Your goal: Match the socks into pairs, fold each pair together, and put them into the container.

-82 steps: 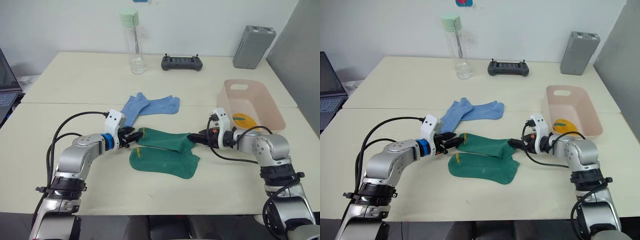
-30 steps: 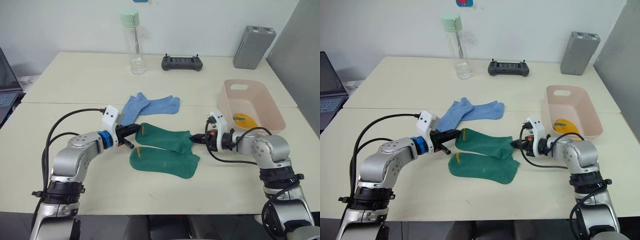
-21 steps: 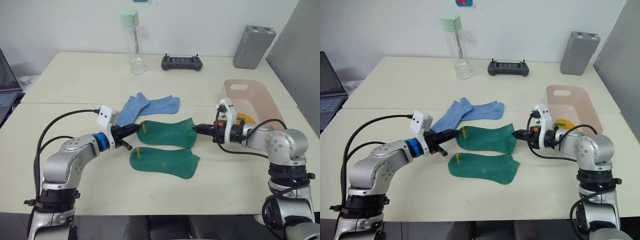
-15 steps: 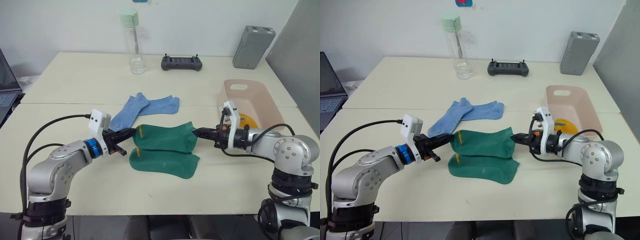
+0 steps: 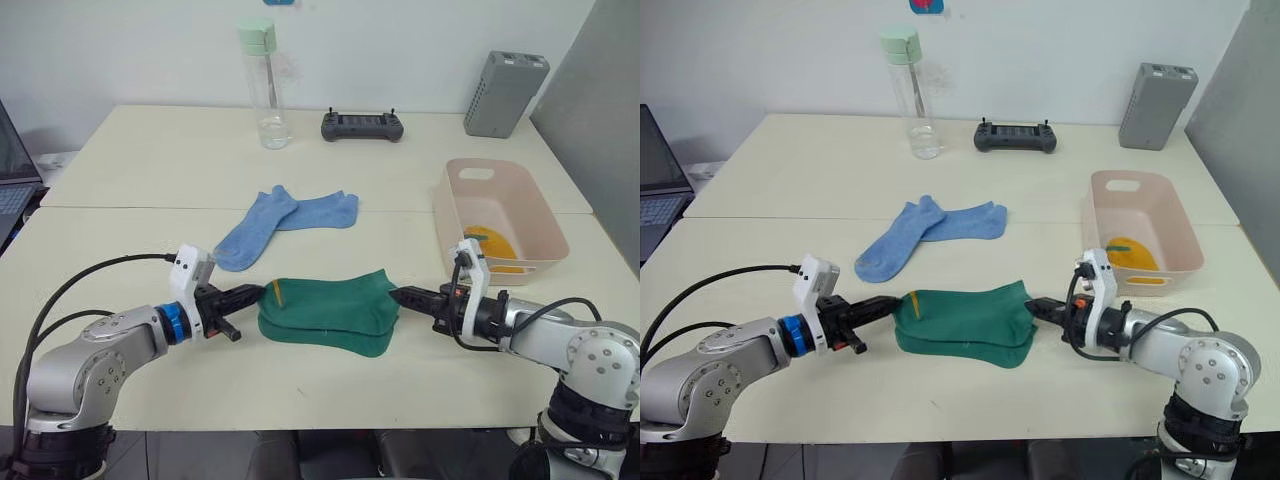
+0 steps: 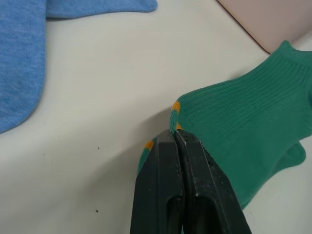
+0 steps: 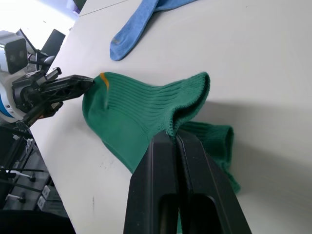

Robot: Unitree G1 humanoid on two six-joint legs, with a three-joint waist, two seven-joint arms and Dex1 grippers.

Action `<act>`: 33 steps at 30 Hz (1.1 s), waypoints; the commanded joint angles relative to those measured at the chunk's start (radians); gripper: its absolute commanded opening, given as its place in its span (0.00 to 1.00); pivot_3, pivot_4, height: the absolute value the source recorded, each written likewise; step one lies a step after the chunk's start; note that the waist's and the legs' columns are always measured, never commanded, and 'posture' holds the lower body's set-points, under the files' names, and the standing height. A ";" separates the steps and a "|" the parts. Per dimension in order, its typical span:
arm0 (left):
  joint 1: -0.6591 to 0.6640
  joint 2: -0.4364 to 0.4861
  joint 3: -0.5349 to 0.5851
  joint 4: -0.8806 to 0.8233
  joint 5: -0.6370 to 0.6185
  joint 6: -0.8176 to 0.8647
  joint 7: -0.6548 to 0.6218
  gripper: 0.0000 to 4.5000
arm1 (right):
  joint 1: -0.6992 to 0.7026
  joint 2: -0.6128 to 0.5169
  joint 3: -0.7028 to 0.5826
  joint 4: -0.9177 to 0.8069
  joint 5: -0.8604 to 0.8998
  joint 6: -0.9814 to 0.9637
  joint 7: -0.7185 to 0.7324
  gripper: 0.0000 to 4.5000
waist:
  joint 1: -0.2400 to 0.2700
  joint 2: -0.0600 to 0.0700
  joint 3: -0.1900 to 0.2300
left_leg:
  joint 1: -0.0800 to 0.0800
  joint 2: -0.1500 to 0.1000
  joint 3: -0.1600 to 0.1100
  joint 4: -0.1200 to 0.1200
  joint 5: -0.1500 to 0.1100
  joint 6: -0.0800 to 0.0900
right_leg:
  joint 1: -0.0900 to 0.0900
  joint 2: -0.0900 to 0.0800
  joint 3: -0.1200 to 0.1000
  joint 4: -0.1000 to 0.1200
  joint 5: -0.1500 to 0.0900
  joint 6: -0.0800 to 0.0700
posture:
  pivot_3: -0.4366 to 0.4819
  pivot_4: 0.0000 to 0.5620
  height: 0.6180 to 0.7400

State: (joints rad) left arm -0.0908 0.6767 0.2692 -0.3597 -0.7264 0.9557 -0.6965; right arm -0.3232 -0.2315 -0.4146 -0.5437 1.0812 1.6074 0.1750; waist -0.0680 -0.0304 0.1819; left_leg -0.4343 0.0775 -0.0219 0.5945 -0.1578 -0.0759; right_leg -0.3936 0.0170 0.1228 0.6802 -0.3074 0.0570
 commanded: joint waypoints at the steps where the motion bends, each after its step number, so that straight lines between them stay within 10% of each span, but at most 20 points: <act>1: -0.001 0.014 -0.003 -0.032 -0.014 -0.006 -0.006 0.00 | 0.010 0.008 -0.021 -0.034 0.079 0.007 -0.054 0.01 | 0.000 0.000 0.000 | 0.000 0.000 0.000 0.000 0.000 0.000 | 0.000 0.000 0.000 0.000 0.000 0.000 | 0.48 0.27 1.00; 21: 0.008 0.064 -0.003 -0.020 -0.029 0.007 -0.022 0.00 | 0.125 -0.173 0.166 0.023 0.561 -0.271 -0.431 0.01 | -0.016 0.000 0.000 | 0.000 0.000 0.001 -0.002 0.000 0.000 | -0.002 0.000 0.002 0.000 -0.003 -0.006 | 0.48 0.27 1.00; 33: 0.025 0.068 -0.018 -0.007 -0.004 -0.018 -0.018 0.00 | 0.110 -0.280 0.341 0.075 0.565 -0.438 -0.427 0.01 | -0.015 0.000 0.000 | 0.000 0.000 0.002 -0.001 0.000 0.000 | -0.002 0.000 0.002 0.000 -0.004 -0.006 | 0.48 0.27 1.00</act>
State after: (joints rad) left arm -0.0701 0.7389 0.2418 -0.3473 -0.7271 0.9532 -0.7103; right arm -0.2057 -0.5039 -0.0829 -0.4544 1.6288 1.1991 -0.2641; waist -0.0832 -0.0306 0.1818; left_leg -0.4347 0.0778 -0.0201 0.5930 -0.1578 -0.0759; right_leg -0.3953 0.0168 0.1246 0.6802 -0.3109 0.0512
